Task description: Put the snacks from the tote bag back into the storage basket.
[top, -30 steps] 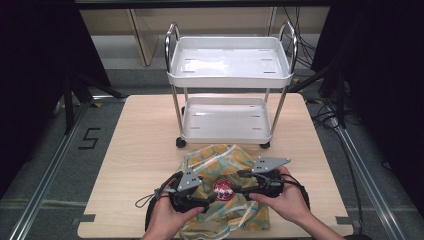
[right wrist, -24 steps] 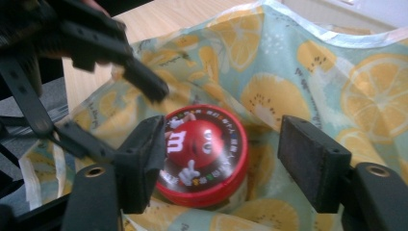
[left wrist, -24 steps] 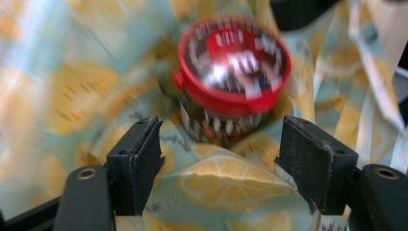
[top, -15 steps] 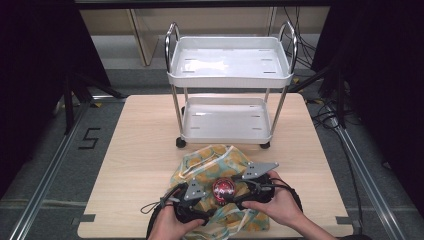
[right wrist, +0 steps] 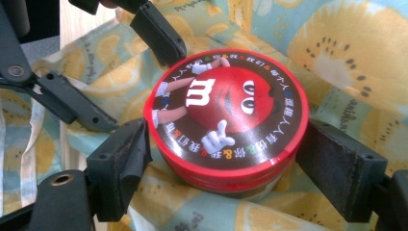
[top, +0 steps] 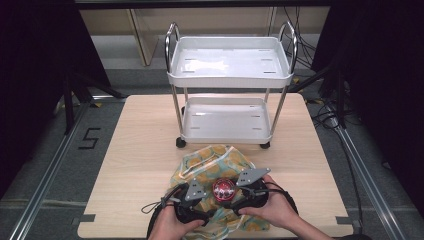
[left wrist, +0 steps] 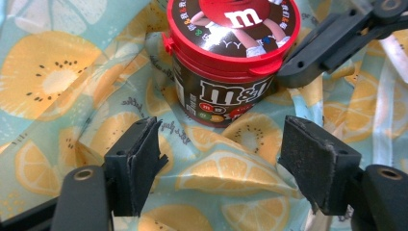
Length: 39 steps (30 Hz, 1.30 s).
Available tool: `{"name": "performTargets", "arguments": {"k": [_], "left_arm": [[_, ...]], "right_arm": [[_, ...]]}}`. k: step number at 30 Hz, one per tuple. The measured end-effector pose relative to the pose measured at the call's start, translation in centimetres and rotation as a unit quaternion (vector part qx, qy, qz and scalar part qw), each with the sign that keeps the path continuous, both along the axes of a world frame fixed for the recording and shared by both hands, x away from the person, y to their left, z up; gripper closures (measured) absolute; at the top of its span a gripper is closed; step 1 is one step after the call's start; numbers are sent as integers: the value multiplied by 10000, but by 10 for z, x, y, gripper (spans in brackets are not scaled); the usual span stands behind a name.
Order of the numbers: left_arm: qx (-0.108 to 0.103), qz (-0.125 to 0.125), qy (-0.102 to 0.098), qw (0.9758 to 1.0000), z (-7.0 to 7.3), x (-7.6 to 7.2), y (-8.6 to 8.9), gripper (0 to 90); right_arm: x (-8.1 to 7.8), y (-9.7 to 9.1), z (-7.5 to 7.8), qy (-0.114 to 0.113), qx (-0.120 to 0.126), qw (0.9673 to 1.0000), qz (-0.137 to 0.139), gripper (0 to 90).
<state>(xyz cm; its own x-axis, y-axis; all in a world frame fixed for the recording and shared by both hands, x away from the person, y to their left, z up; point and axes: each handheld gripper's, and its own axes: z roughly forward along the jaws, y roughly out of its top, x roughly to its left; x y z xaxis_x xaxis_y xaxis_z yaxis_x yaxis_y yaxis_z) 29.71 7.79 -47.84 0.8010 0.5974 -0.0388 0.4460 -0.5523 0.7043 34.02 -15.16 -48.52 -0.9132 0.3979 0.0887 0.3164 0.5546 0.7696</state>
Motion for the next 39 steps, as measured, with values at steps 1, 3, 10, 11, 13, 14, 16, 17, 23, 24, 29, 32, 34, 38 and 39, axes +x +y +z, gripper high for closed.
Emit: {"name": "performTargets", "arguments": {"k": [1, 3, 10, 11, 13, 14, 16, 17, 23, 24, 29, 32, 34, 38, 39], "left_arm": [[-7, -3, 5, 10000, 0, 0, 0, 290], [4, 1, 1, 10000, 0, 0, -1, 289], [24, -54, 56, 10000, -3, -1, -2, 286], [26, -58, 58, 10000, -3, -1, -2, 286], [44, -50, 63, 10000, -3, -1, -2, 286], [47, -62, 61, 10000, -3, -1, -2, 286], [80, -106, 16, 9999, -3, 0, -2, 285], [91, -115, 5, 9999, -3, 0, -2, 285], [94, -110, 19, 9999, -4, 0, -2, 284], [94, -28, 35, 9999, -4, 0, -2, 284], [75, -62, 90, 9999, -5, 0, -2, 283], [77, -63, 90, 9999, -5, 0, -2, 283], [79, -60, 89, 9999, -5, 0, -2, 282], [167, -109, 1, 9998, -5, 2, -1, 283], [173, -111, -3, 9998, -5, 2, 0, 283]], "right_arm": [[1, 0, -1, -35, -18, 10000, -5, 212], [2, 1, -1, -25, -43, 10000, 25, 215], [4, 7, -5, -244, -6, 9996, 143, 240], [4, 6, -5, -219, -8, 9997, 106, 244], [5, 7, -6, -226, 8, 9996, 143, 249], [5, 7, -6, -243, 16, 9996, 155, 250], [6, 7, -6, -310, 6, 9992, 237, 256], [5, 8, -6, -395, 28, 9990, 220, 258], [4, 6, -4, -481, -23, 9985, 244, 262], [4, 6, -4, -497, -25, 9985, 248, 262], [5, 3, -2, -487, -81, 9984, 269, 263], [6, 2, -1, -540, -72, 9981, 292, 262], [6, 1, 2, -554, -69, 9978, 347, 263], [5, -1, 7, -610, 12, 9976, 342, 263], [5, -2, 8, -580, 36, 9977, 351, 263]]}}
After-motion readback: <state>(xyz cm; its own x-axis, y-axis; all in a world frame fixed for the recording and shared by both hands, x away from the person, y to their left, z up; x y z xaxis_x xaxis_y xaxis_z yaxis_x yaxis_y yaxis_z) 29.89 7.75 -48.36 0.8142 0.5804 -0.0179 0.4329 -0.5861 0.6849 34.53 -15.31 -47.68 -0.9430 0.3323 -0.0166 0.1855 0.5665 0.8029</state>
